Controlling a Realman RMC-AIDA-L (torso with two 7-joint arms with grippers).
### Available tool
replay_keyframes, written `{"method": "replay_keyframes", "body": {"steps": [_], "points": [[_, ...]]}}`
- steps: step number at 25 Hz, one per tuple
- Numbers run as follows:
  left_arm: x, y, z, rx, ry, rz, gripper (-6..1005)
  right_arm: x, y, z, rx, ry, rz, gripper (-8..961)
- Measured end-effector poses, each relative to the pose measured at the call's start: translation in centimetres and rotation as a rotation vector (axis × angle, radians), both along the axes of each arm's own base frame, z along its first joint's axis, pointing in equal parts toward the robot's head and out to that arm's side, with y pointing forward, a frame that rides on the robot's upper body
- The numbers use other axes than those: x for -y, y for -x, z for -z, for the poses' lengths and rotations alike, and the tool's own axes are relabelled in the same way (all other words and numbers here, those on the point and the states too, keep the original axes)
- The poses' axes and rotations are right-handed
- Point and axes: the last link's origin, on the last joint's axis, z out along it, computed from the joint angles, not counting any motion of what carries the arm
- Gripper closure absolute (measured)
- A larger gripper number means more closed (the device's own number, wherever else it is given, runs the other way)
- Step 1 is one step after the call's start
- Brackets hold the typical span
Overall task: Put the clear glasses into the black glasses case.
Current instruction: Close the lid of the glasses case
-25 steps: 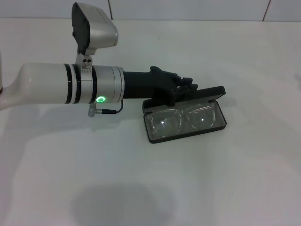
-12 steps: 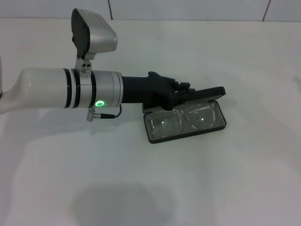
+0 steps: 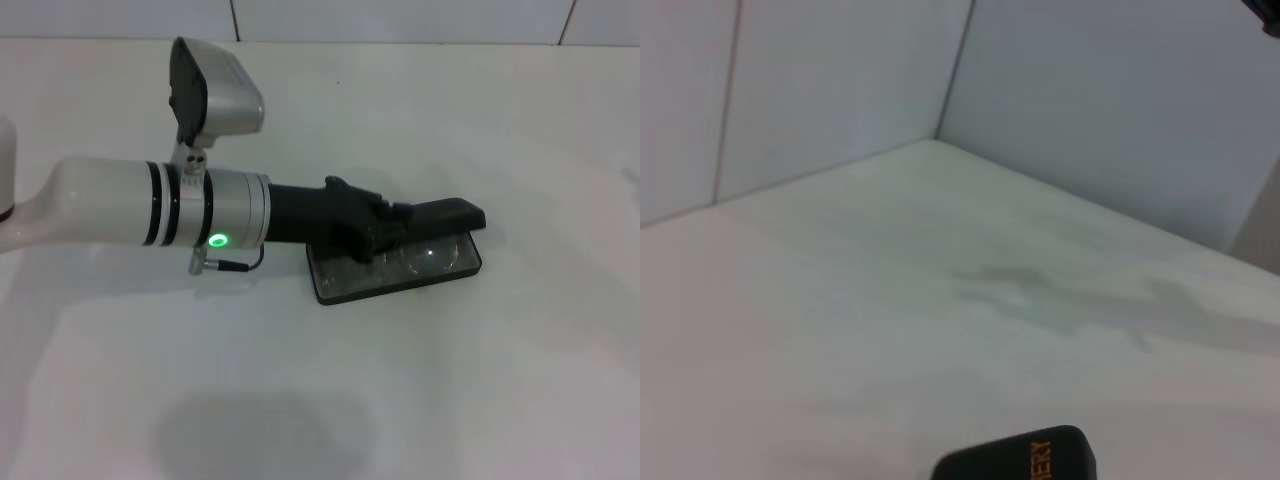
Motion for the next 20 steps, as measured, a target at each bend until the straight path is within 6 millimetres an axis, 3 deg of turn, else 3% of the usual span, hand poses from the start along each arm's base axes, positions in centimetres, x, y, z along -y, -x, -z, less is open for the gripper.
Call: {"method": "replay_keyframes", "body": {"steps": [20], "points": [[1.7,-0.4,1.2,-0.015,0.080,0.077,793,0.3,0.1,0.2,-0.012,0.009,-0.019,642]]}}
